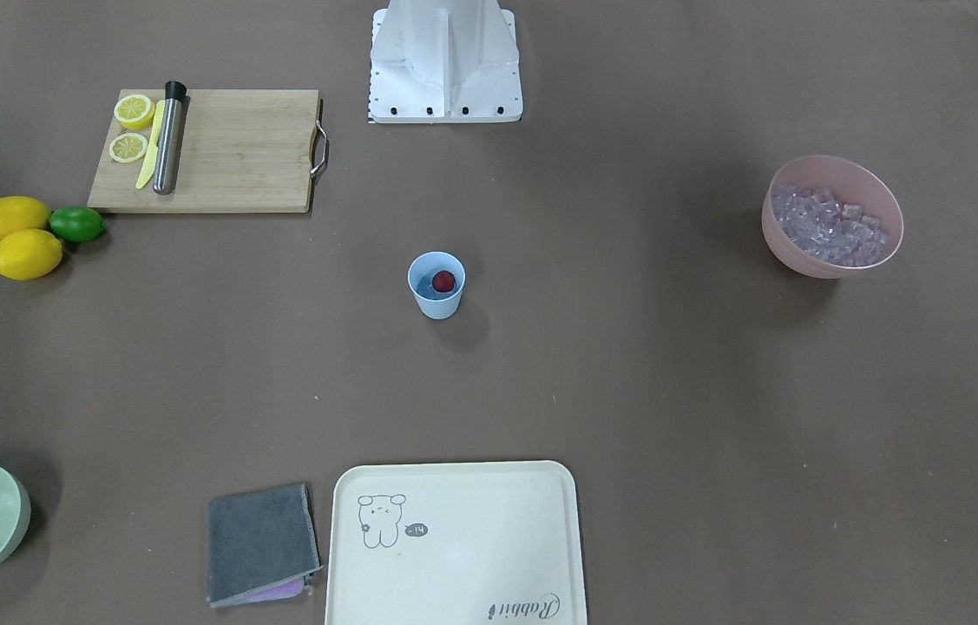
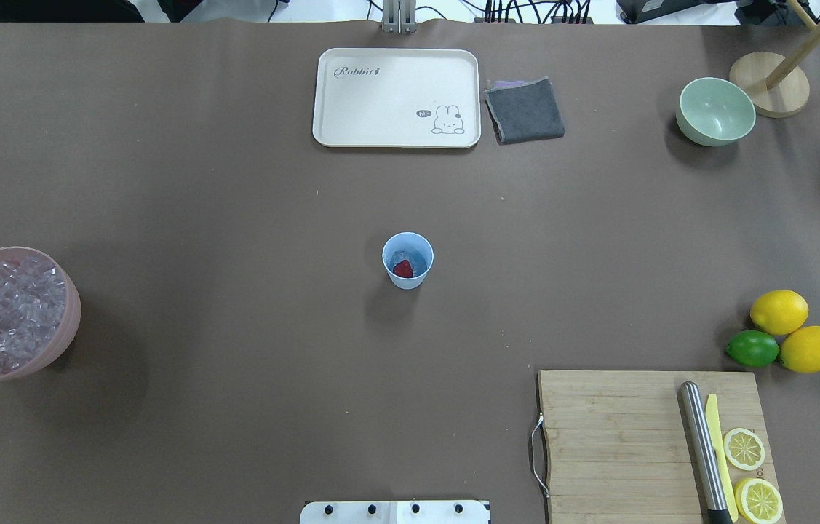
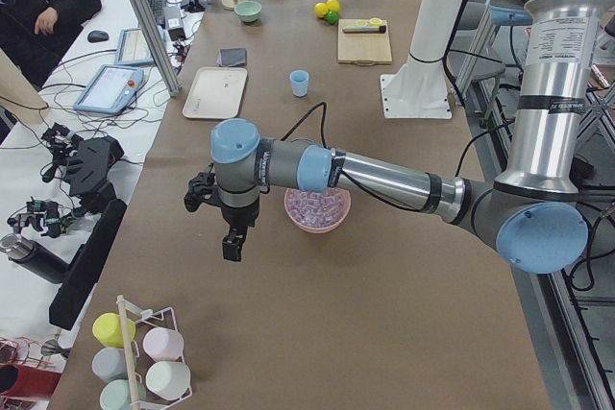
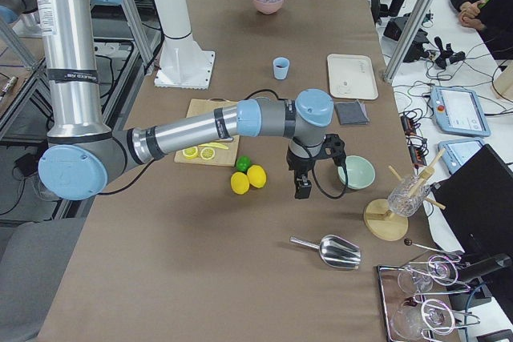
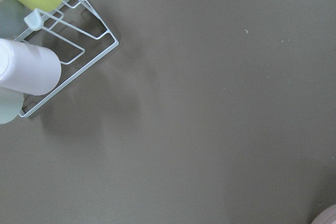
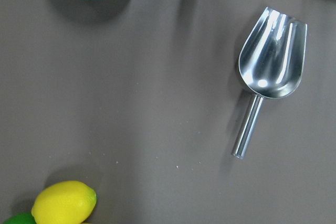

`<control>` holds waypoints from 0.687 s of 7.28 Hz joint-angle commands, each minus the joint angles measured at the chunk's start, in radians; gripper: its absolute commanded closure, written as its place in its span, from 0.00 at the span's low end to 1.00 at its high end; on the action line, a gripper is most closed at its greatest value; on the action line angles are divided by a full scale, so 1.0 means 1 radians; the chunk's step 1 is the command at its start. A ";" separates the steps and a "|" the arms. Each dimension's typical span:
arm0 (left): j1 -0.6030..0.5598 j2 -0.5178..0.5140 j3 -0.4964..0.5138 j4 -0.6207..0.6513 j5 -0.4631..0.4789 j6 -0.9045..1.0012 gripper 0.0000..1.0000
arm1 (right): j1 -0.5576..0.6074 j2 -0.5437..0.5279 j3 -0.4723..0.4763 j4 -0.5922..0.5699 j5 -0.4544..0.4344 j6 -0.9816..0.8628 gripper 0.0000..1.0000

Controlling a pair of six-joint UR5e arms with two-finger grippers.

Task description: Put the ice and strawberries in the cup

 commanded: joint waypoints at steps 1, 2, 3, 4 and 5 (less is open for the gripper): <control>-0.050 0.079 0.014 -0.102 0.016 0.089 0.03 | 0.038 -0.027 0.004 -0.008 -0.001 -0.052 0.00; -0.052 0.080 0.011 -0.107 0.016 0.061 0.03 | 0.052 -0.039 0.009 -0.008 -0.002 -0.053 0.00; -0.050 0.102 0.008 -0.107 0.016 0.057 0.03 | 0.057 -0.045 0.015 -0.003 -0.007 -0.055 0.00; -0.049 0.109 0.008 -0.105 0.015 -0.001 0.03 | 0.057 -0.046 0.015 -0.003 -0.011 -0.055 0.00; -0.044 0.110 -0.003 -0.104 0.009 -0.052 0.02 | 0.060 -0.046 0.015 -0.002 -0.013 -0.056 0.00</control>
